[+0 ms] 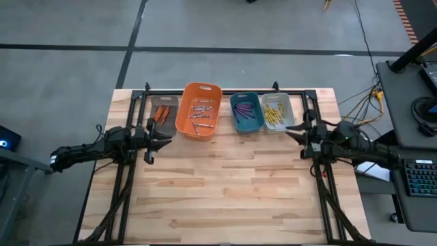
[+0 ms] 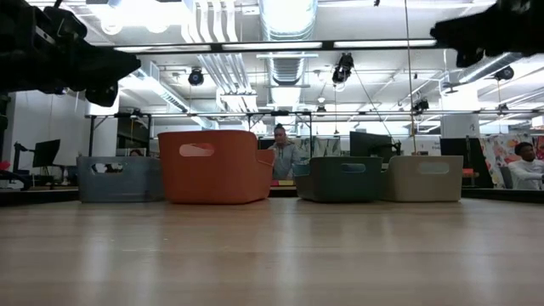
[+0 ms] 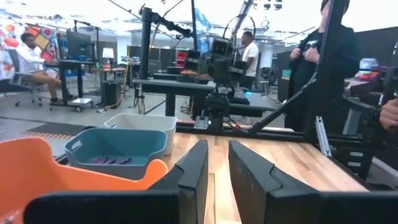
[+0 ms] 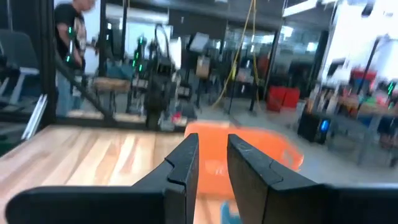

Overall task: Sort crayons
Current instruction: Return to Home Position

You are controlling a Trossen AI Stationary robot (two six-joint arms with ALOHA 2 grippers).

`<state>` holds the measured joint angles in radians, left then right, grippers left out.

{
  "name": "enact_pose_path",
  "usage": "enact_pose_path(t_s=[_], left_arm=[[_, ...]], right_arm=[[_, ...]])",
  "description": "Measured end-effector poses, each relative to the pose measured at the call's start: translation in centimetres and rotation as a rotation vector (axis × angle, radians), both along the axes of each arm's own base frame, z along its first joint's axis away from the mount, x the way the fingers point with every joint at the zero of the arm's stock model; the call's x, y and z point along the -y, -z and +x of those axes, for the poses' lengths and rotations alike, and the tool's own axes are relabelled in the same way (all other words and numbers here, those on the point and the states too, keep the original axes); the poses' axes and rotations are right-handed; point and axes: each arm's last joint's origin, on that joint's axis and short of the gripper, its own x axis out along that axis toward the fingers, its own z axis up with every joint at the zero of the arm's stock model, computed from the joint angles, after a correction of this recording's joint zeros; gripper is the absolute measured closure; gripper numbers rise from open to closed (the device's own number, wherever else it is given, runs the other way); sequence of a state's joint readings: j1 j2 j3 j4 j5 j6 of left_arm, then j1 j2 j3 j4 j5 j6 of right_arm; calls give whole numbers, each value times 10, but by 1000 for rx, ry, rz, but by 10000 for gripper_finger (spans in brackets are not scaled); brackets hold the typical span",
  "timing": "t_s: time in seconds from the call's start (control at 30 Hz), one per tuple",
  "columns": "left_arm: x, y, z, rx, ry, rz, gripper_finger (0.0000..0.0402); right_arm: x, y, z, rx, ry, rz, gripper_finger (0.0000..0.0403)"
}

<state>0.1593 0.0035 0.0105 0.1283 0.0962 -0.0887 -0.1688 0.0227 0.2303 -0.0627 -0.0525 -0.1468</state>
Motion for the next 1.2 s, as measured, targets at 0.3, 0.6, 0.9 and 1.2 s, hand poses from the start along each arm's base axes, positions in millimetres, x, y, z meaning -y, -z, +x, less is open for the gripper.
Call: enact_pose_path(t_s=[0.3,0.6,0.9,1.2], left_arm=[[0,-1,0,5,-8,17,355],[-3,0,0,4,-117,23,355],[-4,4,1,-41,-121,-20,355],[-4,2,2,-48,-121,-24,354]], right_arm=[[3,40,13,-28,8,3,328],[5,60,18,-94,54,-40,328],[14,61,16,-60,341,154,328],[14,61,16,-54,339,188,328]])
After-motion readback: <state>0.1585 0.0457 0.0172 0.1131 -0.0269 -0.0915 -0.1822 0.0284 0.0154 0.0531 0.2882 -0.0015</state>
